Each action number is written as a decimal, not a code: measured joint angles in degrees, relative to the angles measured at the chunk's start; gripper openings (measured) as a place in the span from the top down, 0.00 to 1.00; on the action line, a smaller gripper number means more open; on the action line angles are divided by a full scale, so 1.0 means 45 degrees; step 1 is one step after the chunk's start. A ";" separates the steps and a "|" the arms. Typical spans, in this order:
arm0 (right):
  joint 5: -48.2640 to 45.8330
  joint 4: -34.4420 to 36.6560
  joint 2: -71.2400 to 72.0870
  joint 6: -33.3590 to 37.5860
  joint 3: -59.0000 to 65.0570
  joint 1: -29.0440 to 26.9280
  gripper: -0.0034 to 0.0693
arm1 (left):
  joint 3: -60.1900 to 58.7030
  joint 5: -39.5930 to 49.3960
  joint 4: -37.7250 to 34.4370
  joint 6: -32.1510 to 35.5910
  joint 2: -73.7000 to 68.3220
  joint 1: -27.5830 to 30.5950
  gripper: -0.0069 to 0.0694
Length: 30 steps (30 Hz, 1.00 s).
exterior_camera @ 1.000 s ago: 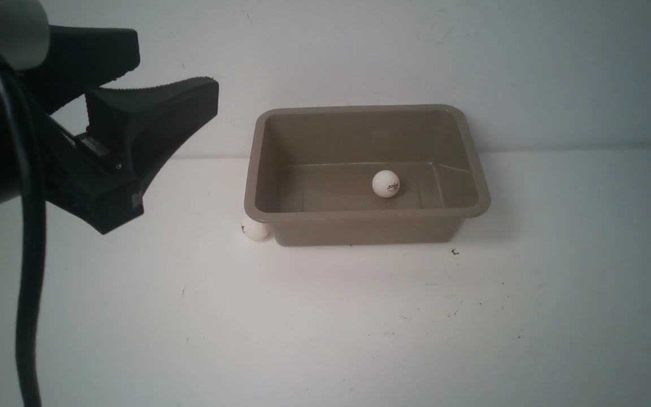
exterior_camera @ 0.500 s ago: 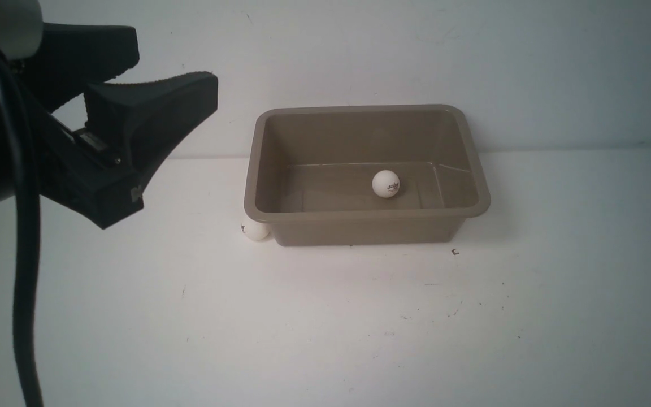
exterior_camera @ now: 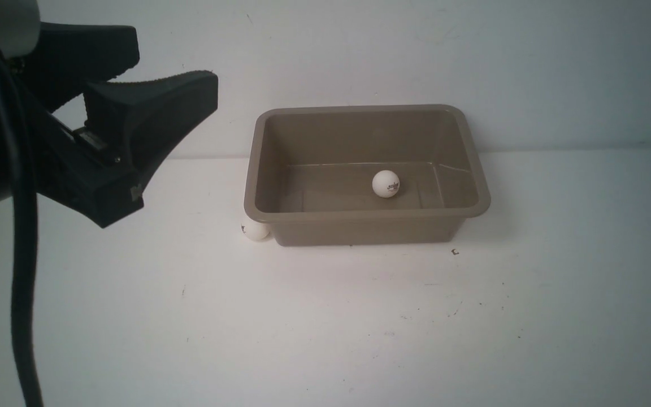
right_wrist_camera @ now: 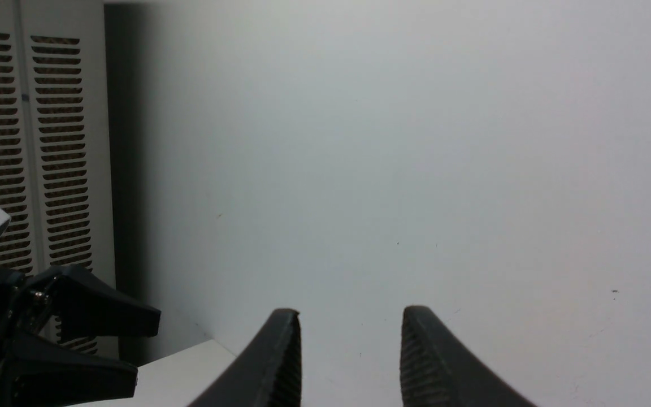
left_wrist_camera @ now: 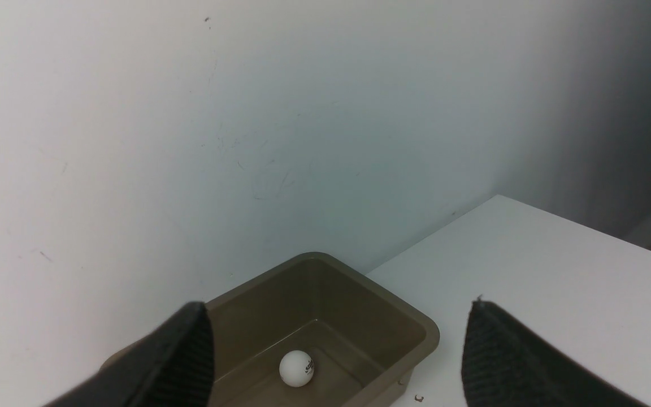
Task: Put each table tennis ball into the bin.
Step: Use the left arm to clamp the table tennis ball closest to it
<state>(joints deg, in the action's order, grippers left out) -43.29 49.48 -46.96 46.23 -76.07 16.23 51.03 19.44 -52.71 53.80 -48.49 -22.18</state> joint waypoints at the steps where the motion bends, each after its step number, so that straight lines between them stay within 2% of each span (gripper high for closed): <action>1: -0.0014 0.0000 0.0000 0.0000 0.0000 0.0000 0.63 | 0.0000 0.0000 0.0000 0.0000 0.0000 0.0000 0.21; 15: -0.0316 0.0029 0.0000 0.0000 0.0000 0.0000 0.62 | 0.0000 -0.0040 -0.0533 0.0000 0.0000 0.0000 0.21; 23: -0.0424 0.0624 -0.0020 0.0000 0.0000 0.0000 0.62 | 0.0000 -0.0040 -0.0568 0.0000 0.0000 0.0000 0.21; 26: -0.1217 0.1120 -0.0086 -0.0120 0.0000 0.0000 0.62 | 0.0000 -0.0040 -0.0568 0.0000 0.0000 0.0000 0.21; 30: -0.2566 0.0907 -0.0173 -0.0784 0.0000 0.0000 0.62 | 0.0000 -0.0040 -0.0568 0.0000 0.0000 0.0000 0.21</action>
<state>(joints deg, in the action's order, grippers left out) -54.84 53.56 -47.74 42.70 -76.07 16.23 51.03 19.26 -55.27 53.80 -48.49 -22.18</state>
